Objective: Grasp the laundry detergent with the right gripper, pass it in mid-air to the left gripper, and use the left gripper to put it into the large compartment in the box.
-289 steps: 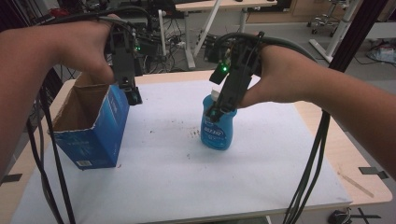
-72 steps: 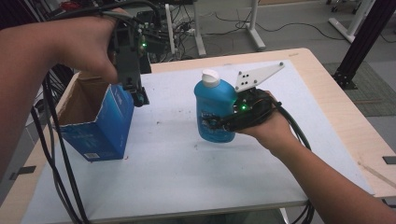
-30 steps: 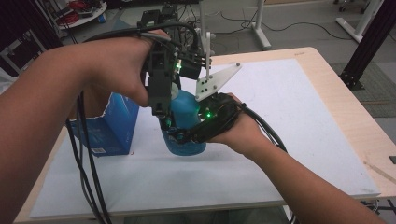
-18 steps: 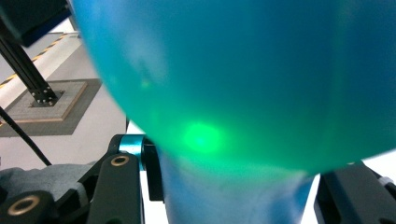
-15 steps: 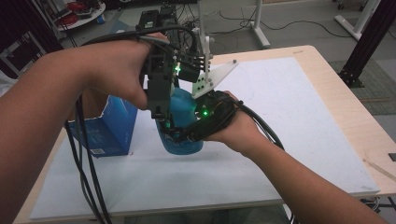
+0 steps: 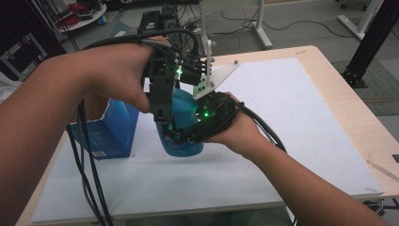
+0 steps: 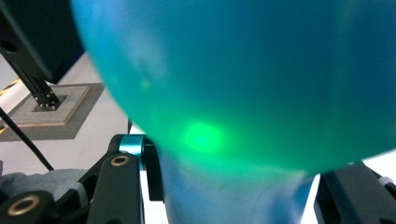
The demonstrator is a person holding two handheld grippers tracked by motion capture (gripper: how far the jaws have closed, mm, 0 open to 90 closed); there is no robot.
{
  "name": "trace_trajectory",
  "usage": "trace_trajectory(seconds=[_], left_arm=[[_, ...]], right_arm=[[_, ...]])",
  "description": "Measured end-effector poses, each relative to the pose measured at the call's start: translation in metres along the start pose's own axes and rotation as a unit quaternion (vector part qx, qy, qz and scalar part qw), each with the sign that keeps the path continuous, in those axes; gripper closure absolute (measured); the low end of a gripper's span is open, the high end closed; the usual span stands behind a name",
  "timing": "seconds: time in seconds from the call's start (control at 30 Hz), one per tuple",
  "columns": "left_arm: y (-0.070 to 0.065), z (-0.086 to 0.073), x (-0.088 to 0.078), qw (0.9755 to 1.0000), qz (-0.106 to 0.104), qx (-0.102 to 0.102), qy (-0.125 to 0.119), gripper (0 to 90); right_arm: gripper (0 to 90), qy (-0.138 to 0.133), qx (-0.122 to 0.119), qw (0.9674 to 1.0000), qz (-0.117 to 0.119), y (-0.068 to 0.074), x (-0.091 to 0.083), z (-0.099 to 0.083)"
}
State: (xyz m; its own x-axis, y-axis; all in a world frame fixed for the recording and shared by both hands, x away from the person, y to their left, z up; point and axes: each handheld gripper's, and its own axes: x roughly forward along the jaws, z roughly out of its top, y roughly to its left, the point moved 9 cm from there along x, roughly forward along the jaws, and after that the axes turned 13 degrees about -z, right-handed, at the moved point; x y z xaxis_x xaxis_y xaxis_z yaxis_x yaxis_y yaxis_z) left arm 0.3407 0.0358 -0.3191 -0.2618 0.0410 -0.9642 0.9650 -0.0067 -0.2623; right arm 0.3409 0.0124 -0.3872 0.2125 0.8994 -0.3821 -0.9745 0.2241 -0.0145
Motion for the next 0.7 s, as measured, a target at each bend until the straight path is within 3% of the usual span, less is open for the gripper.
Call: trace_trajectory(seconds=[0.7], left_arm=[[0.0039, 0.0000, -0.0015, 0.9999, 0.011, -0.004, 0.001, 16.6]], right_arm=[[46.8, -0.003, 0.001, 1.0000, -0.001, -0.0014, 0.0008, 0.0014]])
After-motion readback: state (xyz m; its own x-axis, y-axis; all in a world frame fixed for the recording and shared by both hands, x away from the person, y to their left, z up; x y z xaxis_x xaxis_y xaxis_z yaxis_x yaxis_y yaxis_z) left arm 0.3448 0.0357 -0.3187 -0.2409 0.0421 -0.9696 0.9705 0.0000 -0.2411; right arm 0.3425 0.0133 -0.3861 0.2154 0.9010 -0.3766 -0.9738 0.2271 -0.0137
